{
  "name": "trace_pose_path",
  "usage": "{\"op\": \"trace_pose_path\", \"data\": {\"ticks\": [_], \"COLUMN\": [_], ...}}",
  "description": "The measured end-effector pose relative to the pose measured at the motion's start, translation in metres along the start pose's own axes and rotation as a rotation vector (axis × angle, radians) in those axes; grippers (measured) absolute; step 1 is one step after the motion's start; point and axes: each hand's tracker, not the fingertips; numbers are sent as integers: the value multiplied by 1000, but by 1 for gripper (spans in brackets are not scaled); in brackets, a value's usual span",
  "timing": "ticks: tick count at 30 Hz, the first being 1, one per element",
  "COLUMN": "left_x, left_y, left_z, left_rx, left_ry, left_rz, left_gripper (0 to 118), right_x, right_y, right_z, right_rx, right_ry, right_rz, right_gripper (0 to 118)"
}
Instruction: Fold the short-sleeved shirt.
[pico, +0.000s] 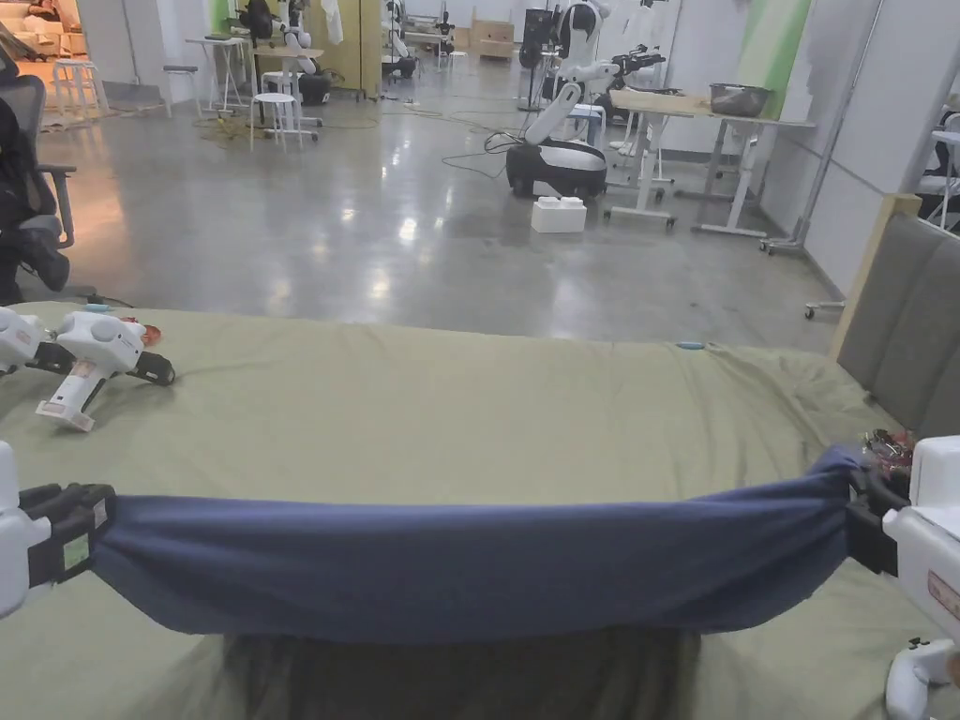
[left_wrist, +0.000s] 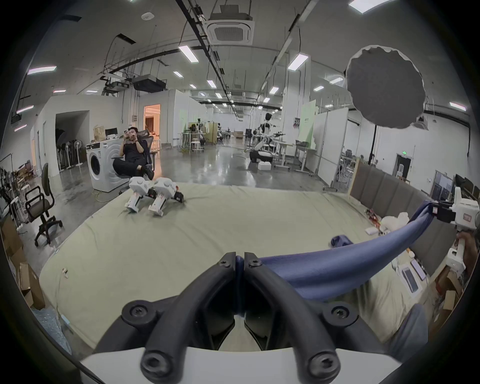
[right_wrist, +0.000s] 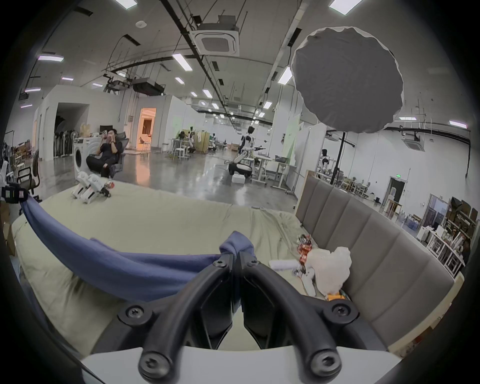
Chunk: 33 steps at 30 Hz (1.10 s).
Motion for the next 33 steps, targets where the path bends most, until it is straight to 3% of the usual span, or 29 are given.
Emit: {"op": "trace_pose_path", "data": {"ticks": [5, 17, 22, 26, 29, 30, 31, 33], "left_x": [-3, 13, 19, 23, 27, 28, 30, 29], "left_y": [-41, -161, -197, -209, -203, -199, -194, -182], "left_z": [3, -18, -34, -38, -34, -33, -32, -32], "left_rx": [-101, -497, -629, -662, -644, -636, -612, -558], "left_ry": [6, 31, 67, 87, 100, 99, 111, 118], "left_rz": [-32, -37, -51, -22, -15, -18, -30, -32], "left_gripper": [0, 0, 1, 1, 11, 22, 35, 59], "right_x": [-9, -33, -40, -47, -50, -48, -46, -42], "right_y": [-43, -192, -223, -232, -225, -220, -212, -194], "right_z": [22, 16, 0, -8, -6, -4, -2, 1], "right_rx": [-130, -570, -665, -744, -738, -721, -694, -593], "right_ry": [13, 94, 110, 125, 86, 73, 60, 46], "right_rz": [49, 78, 70, 114, 149, 143, 122, 49], "right_gripper": [2, 2, 3, 5, 37, 57, 67, 70]}}
